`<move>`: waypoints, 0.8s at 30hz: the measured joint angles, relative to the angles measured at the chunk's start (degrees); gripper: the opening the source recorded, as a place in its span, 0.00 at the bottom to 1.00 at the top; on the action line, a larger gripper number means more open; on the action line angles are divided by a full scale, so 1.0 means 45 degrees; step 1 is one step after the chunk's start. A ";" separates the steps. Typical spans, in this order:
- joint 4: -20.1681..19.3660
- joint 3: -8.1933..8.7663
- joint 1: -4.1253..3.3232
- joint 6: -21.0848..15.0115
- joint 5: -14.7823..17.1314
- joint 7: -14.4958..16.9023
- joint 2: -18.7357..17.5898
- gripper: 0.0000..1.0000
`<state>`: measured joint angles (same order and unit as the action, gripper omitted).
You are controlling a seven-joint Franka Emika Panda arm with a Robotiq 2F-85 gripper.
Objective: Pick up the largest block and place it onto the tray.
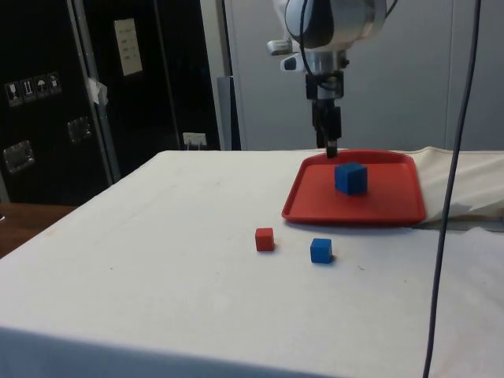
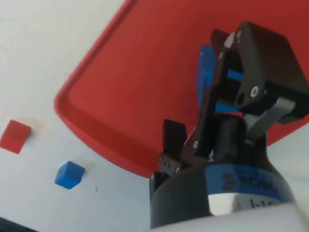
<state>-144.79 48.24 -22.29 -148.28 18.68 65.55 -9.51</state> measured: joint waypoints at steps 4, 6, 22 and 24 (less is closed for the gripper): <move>0.0484 -0.0089 -0.0064 0.0382 -0.0025 -0.0293 0.0051 1.00; 0.0713 -0.0140 -0.0089 0.0547 -0.0025 -0.0407 0.0051 1.00; 0.2534 -0.0726 -0.0178 0.1744 -0.0025 -0.1337 -0.0038 1.00; 0.2623 -0.0777 -0.0178 0.1770 -0.0025 -0.1401 -0.0064 1.00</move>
<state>-132.98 44.75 -23.09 -140.32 18.56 59.24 -9.80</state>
